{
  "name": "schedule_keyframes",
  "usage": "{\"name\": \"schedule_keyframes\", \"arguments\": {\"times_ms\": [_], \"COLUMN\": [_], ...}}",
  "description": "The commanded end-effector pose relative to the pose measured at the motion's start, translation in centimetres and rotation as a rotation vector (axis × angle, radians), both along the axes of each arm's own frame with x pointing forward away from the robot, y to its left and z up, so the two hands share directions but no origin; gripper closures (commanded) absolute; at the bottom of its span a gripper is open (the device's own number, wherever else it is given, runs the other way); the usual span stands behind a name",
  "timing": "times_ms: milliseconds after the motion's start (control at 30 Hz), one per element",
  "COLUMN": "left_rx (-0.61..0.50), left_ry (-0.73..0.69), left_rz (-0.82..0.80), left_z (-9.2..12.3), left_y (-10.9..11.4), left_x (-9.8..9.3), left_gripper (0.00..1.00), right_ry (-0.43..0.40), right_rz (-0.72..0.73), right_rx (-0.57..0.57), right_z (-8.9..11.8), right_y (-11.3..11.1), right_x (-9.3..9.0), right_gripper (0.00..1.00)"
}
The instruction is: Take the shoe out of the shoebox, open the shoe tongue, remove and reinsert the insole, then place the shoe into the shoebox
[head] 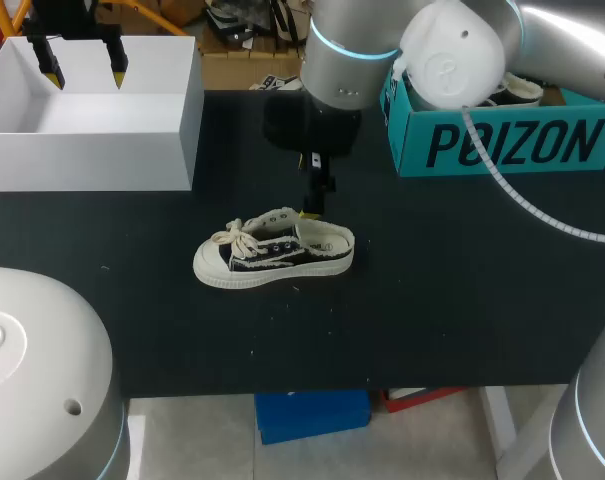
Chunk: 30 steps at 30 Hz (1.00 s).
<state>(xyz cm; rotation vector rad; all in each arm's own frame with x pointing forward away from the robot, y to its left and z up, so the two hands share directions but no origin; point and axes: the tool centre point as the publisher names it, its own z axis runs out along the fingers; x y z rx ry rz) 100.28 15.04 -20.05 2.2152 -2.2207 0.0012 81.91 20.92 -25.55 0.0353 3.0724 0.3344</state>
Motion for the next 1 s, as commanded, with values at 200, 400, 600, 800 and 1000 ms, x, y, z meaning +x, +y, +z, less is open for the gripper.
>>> {"name": "schedule_keyframes", "arguments": {"times_ms": [200,400,600,800,1000], "left_rx": [0.002,0.002,0.002,0.002,0.002], "left_ry": [0.002,0.002,0.002,0.002,0.002], "left_rz": [0.002,0.002,0.002,0.002,0.002], "left_z": [0.1,0.1,0.1,0.1,0.1], "left_y": [0.0,0.0,0.0,0.0,0.0], "left_x": [0.0,0.0,0.0,0.0,0.0], "left_gripper": [0.00,0.00,0.00,0.00,0.00], "right_ry": [-0.046,-0.047,-0.044,-0.044,-0.044], "right_rz": [0.006,0.034,0.077,0.077,0.077], "right_rx": [0.355,0.426,0.391,0.391,0.391], "right_z": [-2.8,-4.6,-4.9,-4.9,-4.9], "right_y": [-2.7,-3.4,-3.9,-3.9,-3.9], "right_x": [-0.5,0.0,0.3,0.3,0.3], "right_gripper": [0.00,0.00,0.00,0.00,0.00]}}
